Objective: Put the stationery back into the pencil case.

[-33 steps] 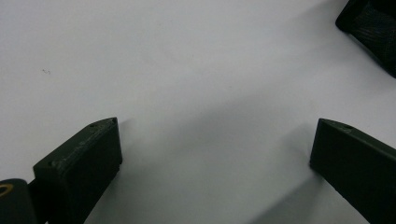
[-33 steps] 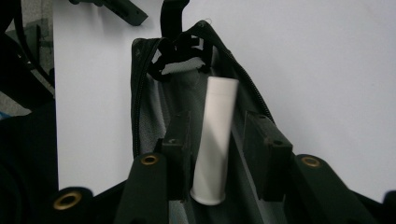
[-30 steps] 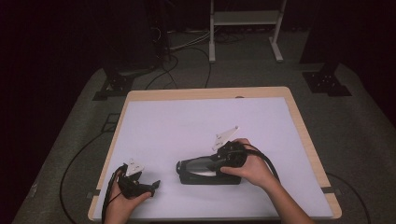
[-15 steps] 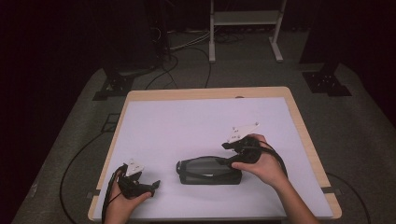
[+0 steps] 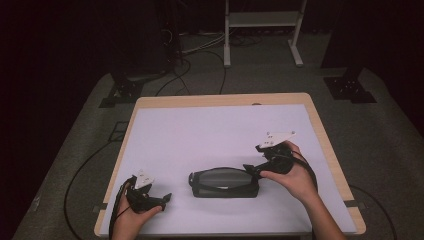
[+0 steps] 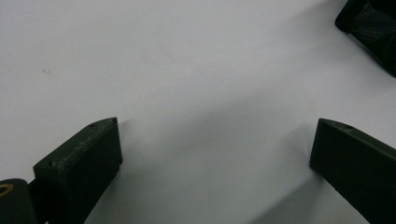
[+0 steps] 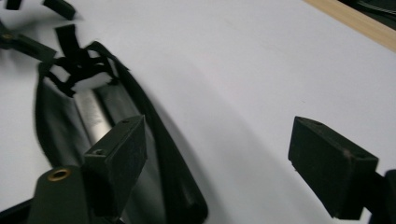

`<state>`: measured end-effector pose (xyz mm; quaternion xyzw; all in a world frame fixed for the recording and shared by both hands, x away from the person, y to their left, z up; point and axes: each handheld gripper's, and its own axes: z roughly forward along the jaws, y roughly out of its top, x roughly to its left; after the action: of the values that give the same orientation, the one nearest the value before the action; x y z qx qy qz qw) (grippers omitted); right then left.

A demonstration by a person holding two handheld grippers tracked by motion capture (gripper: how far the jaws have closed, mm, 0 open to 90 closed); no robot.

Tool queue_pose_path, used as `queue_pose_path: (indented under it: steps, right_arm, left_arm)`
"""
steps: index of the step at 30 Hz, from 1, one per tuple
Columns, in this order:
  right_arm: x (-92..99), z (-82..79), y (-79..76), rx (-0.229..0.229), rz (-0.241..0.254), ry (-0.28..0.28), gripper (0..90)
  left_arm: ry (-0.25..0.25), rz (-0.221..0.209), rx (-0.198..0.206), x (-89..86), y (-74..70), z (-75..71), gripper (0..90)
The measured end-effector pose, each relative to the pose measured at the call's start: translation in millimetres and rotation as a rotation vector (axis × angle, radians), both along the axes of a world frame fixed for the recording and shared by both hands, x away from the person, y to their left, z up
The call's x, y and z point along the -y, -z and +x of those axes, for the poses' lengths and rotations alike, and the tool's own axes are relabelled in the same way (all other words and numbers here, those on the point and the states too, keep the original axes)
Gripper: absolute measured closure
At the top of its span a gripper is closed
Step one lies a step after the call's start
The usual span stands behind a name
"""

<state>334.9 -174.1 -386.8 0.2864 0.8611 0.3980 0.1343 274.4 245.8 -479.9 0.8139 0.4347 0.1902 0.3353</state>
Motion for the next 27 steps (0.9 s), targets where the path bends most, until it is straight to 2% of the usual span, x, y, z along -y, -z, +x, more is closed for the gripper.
queue_pose_path:
  steps: [9, 18, 27]
  right_arm:
    - [25.0, -1.5, 9.5, -0.001, -0.002, 0.100, 16.4]
    - [50.5, -6.8, 19.8, -0.019, 0.024, 0.185, 16.4]
    - [73.9, -13.8, 36.5, -0.028, 0.002, 0.258, 16.4]
  left_arm:
    - [0.002, 0.004, 0.002, -0.2, 0.1, -0.1, 1.4]
    - [0.002, 0.004, 0.002, -0.2, 0.1, -0.1, 1.4]
    - [0.002, 0.003, 0.002, -0.2, 0.1, 0.0, 1.4]
